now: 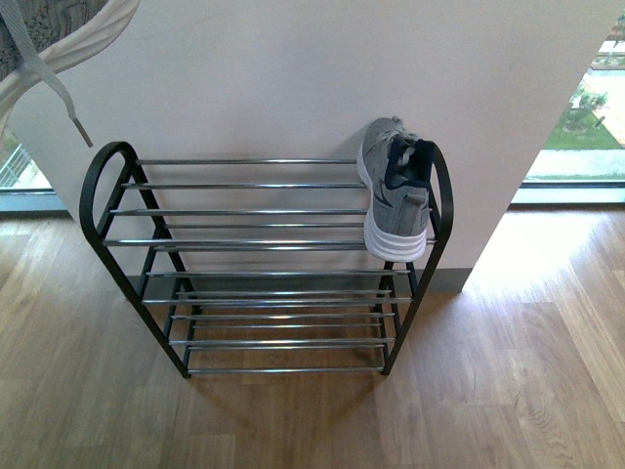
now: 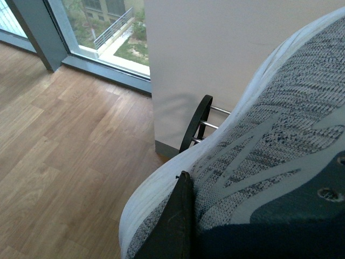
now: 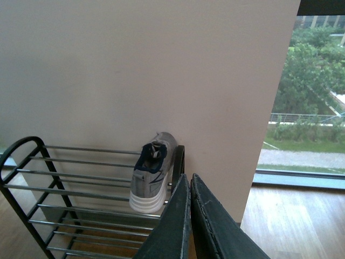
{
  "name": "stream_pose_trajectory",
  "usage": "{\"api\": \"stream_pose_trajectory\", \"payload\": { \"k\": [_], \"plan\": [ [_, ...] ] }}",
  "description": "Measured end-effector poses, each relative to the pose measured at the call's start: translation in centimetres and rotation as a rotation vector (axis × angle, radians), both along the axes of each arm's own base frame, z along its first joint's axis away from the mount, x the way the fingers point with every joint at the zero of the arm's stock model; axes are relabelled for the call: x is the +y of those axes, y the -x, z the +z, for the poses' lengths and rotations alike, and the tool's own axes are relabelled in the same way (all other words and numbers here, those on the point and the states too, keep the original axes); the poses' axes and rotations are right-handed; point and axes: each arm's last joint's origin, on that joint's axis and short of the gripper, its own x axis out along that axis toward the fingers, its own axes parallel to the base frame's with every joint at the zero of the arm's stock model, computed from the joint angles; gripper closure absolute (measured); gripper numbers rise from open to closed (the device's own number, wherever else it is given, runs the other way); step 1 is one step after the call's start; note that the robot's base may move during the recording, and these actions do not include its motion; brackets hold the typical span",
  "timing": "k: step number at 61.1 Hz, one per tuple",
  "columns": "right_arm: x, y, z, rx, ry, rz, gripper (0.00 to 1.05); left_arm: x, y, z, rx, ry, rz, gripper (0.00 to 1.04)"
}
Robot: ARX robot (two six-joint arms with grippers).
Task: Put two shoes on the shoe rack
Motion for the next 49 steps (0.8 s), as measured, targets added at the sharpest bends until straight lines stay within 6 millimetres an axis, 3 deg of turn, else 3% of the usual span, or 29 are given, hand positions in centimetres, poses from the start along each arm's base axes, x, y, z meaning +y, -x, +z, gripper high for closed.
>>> {"api": "stream_pose_trajectory", "payload": {
  "k": [14,17,29,36,49],
  "plan": [
    [0.0,0.0,0.0,-0.001,0.0,0.0,1.03,0.0,0.0,0.0,-0.001,-0.001,0.002,1.03],
    [0.0,0.0,0.0,-0.001,0.001,0.0,0.99,0.0,0.0,0.0,-0.001,-0.001,0.003,1.03],
    [0.0,0.0,0.0,-0.001,0.001,0.0,0.68,0.0,0.0,0.0,-0.001,-0.001,0.002,1.03],
    [0.0,0.0,0.0,-0.001,0.001,0.0,0.5,-0.1,-0.6,0.0,0.008,0.001,-0.112,1.03],
    [0.0,0.0,0.0,-0.002,0.001,0.0,0.17,-1.1,-5.7,-1.1,0.123,0.057,-0.169,1.03]
  ]
}}
